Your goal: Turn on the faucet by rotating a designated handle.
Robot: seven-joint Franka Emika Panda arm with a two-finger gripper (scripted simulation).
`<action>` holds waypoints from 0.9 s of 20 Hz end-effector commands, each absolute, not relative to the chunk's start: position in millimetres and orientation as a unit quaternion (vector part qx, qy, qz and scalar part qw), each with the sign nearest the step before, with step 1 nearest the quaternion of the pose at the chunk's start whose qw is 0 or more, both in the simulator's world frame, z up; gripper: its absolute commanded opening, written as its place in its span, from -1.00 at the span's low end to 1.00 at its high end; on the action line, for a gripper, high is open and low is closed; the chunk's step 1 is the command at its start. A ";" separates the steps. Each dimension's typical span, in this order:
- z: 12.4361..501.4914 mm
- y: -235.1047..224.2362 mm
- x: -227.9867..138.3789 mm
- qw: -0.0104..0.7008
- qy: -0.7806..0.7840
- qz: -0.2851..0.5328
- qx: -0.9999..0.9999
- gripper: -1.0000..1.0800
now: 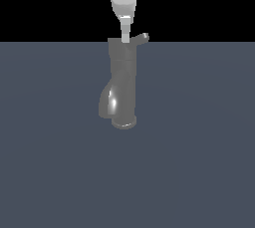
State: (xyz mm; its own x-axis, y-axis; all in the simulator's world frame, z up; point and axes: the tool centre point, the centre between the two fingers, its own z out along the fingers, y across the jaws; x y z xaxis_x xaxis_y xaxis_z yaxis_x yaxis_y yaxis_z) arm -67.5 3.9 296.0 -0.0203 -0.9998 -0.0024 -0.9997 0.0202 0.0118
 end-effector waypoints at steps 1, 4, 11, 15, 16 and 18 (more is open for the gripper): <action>296.4 -52.3 -59.4 0.000 -0.744 0.000 0.669 -1.00; 296.1 -6.2 -60.4 0.001 -0.716 -0.005 0.698 -1.00; 296.1 -26.5 -39.7 0.001 -0.725 -0.004 0.689 -1.00; 296.1 -38.0 -28.5 0.000 -0.730 -0.003 0.684 -1.00; 296.1 -40.8 -25.7 0.000 -0.731 -0.002 0.682 -1.00; 296.1 -46.5 -20.3 0.000 -0.733 -0.002 0.680 -1.00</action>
